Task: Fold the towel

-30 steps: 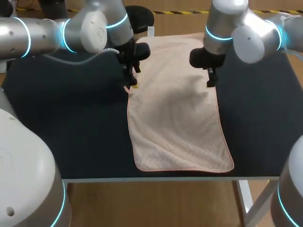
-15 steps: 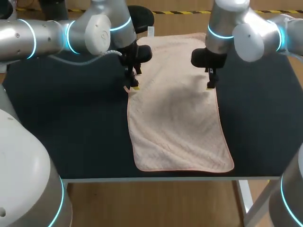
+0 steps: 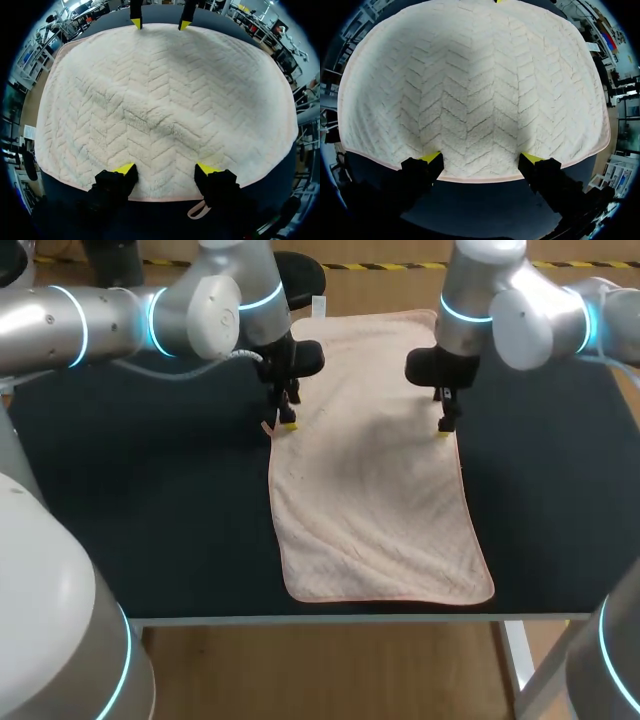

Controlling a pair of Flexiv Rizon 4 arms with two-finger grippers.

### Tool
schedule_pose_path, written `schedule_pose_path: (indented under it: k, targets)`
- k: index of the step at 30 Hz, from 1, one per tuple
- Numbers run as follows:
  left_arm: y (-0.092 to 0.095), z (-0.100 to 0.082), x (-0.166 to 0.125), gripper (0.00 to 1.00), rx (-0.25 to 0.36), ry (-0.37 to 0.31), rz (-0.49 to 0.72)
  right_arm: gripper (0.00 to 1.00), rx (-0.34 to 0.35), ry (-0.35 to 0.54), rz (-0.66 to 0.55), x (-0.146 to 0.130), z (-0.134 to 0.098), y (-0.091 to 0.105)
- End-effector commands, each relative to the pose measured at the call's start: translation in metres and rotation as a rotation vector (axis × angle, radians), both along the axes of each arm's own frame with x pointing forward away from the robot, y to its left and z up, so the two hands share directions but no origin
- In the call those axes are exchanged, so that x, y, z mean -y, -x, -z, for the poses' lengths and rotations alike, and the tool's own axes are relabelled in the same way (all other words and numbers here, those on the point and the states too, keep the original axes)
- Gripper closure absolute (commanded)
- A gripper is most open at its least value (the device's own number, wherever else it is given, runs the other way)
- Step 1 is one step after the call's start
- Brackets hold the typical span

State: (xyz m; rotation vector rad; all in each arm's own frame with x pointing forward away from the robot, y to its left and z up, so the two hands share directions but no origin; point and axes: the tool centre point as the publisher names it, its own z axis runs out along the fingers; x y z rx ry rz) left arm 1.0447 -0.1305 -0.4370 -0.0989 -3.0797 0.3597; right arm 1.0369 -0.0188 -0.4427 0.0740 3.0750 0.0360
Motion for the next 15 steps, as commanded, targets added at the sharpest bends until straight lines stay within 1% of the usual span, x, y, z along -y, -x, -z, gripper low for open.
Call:
schedule_pose_path:
  k: [1, 2, 3, 4, 5, 15]
  targets:
    - [-0.0032, 0.0058, 0.0018, 1.00, -0.008, -0.004, 0.000, 0.01, -0.006, 0.008, -0.009, -0.0003, 0.0034, -0.0049]
    - [-0.0031, 0.0058, 0.0021, 1.00, -0.008, -0.005, 0.001, 0.43, -0.005, 0.009, -0.012, -0.0002, 0.0035, -0.0051]
    - [-0.0029, 0.0055, 0.0024, 1.00, -0.007, -0.005, 0.002, 0.58, -0.005, 0.010, -0.014, 0.0000, 0.0035, -0.0054]
    - [-0.0028, 0.0054, 0.0025, 1.00, -0.007, -0.004, 0.003, 0.82, -0.005, 0.010, -0.015, 0.0002, 0.0034, -0.0056]
    - [-0.0027, 0.0053, 0.0025, 1.00, -0.007, -0.003, 0.004, 1.00, -0.001, 0.011, -0.019, 0.0005, 0.0033, -0.0058]
    - [-0.0007, 0.0050, 0.0021, 1.00, -0.005, 0.004, 0.019, 1.00, 0.000, 0.020, -0.024, 0.0032, 0.0028, -0.0018]
